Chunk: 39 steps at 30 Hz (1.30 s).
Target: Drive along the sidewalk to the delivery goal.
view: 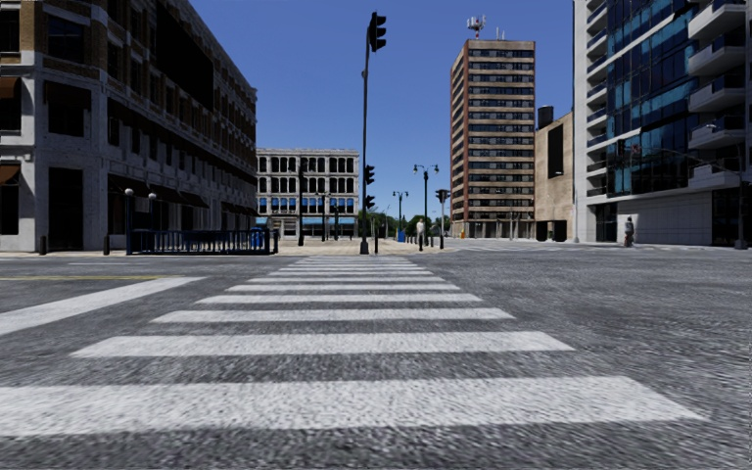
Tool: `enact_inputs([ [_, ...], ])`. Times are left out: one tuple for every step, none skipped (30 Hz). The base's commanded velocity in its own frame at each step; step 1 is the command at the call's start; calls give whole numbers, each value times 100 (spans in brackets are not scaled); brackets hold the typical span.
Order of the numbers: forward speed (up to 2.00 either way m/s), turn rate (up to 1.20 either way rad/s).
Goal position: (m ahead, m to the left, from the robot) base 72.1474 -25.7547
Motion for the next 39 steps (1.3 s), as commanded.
enact_inputs([
  [200,0],
  [200,0],
  [200,0],
  [200,0],
  [200,0],
  [200,0],
  [200,0],
  [200,0],
  [200,0],
  [200,0],
  [200,0],
  [200,0],
  [200,0],
  [200,0],
  [200,0],
  [200,0],
  [200,0],
  [200,0],
  [200,0],
  [200,0],
  [200,0],
  [200,0],
  [200,0],
  [200,18],
  [200,47],
  [200,73],
  [200,73],
  [200,86],
  [200,91],
  [200,10],
  [200,10],
  [200,1],
  [200,0],
  [200,0],
  [200,0],
  [200,0],
  [200,0],
  [200,0],
  [200,0],
])
